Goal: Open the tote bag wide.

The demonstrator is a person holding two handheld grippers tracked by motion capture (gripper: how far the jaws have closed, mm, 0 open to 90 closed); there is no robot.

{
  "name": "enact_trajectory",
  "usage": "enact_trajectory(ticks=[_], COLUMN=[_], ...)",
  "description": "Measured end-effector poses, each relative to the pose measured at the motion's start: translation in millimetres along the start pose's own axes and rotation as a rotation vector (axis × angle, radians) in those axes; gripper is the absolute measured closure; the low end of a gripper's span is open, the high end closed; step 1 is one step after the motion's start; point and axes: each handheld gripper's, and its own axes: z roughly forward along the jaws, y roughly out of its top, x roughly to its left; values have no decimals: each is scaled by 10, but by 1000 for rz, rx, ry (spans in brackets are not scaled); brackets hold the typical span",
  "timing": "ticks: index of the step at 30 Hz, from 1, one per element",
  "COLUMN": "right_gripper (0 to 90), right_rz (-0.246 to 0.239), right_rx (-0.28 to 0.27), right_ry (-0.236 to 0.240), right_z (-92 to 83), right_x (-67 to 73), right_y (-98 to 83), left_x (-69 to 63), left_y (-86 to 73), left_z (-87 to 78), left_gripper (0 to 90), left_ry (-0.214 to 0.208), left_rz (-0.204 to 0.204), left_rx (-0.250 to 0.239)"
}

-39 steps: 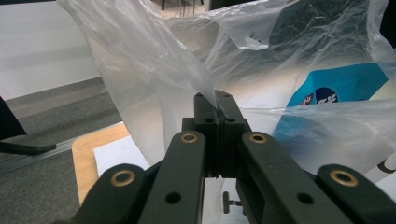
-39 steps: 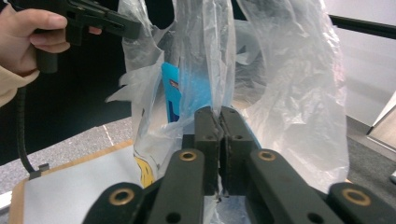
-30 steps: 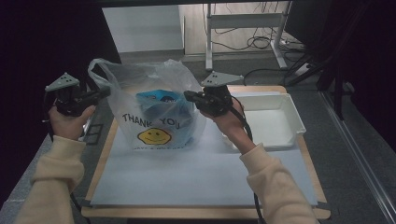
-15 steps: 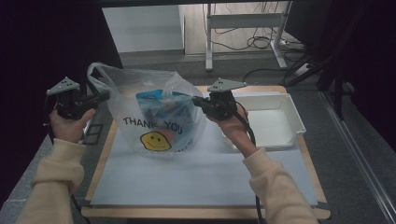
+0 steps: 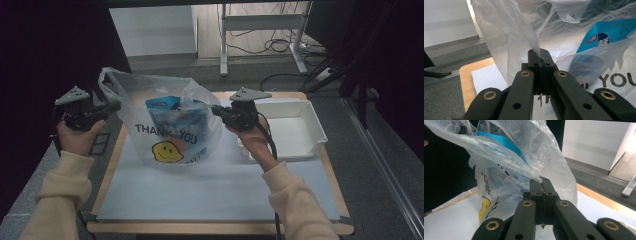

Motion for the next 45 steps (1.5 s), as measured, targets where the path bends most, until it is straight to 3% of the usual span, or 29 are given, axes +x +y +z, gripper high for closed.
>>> enact_trajectory(ticks=[9, 14, 22, 30, 37, 45], right_gripper=[888, 888, 888, 889, 889, 889], right_rz=[39, 50, 71, 86, 102, 124], right_rx=[21, 70, 114, 109, 47, 119], right_ry=[-26, -60, -56, -66, -78, -87], right_z=[3, 113, 251, 246, 120, 190], right_x=[-78, -83, -90, -133, -192, -240], right_y=[-170, -338, -531, -587, -590, -709], left_x=[-50, -72, -48, -54, -51, -47], left_y=[-47, -170, -363, -430, -443, -522], left_z=[148, 299, 459, 463, 431, 494], left_gripper=[899, 899, 899, 899, 899, 899], left_ry=[-6, -14, -32, -40, -40, -43], left_rz=[8, 1, -28, -32, -35, -41], left_rx=[34, 68, 106, 107, 99, 121])
